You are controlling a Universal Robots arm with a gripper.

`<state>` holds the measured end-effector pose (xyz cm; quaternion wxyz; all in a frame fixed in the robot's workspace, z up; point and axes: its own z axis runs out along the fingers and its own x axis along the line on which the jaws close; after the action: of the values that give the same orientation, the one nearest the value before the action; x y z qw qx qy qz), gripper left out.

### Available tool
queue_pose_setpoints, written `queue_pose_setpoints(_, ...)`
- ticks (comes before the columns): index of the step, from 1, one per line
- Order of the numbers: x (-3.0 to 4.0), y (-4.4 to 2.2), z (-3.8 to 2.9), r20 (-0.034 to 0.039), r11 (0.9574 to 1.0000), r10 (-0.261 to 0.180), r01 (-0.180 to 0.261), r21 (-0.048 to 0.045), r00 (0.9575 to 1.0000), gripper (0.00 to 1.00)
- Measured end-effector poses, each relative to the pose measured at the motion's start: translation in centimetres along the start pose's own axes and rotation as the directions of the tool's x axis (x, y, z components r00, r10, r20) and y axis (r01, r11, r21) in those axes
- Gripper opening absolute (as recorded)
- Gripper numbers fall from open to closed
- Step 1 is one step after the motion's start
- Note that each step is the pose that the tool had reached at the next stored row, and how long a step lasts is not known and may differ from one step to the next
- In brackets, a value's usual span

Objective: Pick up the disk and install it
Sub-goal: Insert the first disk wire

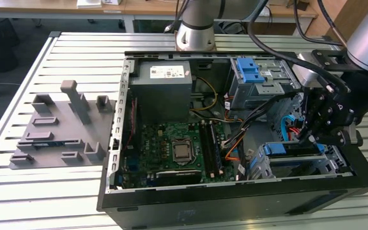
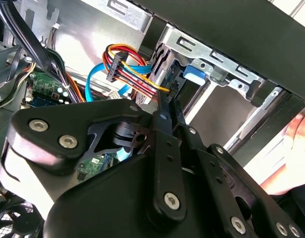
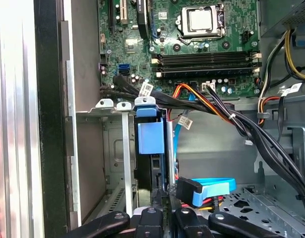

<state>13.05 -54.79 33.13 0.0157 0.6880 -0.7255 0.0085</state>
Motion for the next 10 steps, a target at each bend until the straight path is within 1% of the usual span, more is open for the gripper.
queue_pose_setpoints(10,0.16,-0.01,0.01,0.0001,1.0000,0.000,0.000,-0.0001,1.0000,0.16)
